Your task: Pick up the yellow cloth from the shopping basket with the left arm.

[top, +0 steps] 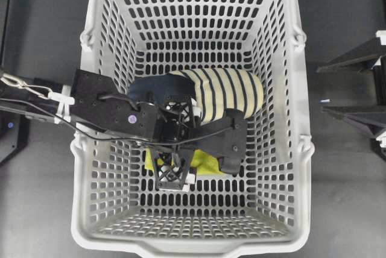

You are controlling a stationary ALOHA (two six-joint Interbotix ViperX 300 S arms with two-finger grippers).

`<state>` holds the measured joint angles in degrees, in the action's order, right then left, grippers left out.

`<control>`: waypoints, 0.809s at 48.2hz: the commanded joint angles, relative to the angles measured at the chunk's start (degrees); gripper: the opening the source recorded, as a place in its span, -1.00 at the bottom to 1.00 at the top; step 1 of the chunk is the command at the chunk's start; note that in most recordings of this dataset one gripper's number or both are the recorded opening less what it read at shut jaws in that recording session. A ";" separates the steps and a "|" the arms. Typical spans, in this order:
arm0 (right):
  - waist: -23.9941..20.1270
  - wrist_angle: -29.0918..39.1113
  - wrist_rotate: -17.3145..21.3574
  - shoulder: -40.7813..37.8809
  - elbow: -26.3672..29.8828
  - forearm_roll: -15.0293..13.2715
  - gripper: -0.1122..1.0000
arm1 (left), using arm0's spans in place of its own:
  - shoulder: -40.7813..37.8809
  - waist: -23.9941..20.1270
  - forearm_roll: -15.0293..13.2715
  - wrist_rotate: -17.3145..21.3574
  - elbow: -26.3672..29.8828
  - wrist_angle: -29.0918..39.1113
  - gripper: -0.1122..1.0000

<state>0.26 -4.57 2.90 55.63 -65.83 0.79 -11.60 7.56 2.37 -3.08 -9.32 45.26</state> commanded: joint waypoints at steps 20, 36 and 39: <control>0.18 -0.26 0.09 0.79 0.44 0.18 0.56 | 3.34 0.18 0.26 0.53 7.12 5.62 -0.49; 0.09 -0.35 0.00 2.02 0.26 0.18 0.56 | 6.15 0.26 0.26 0.35 27.86 27.51 -0.49; 0.18 -0.35 0.00 2.11 0.26 0.09 0.56 | 6.06 0.26 0.18 0.35 32.17 31.29 -0.49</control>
<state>0.35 -4.57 2.90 57.92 -66.09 0.70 -7.29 7.73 2.46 -2.64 15.73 71.46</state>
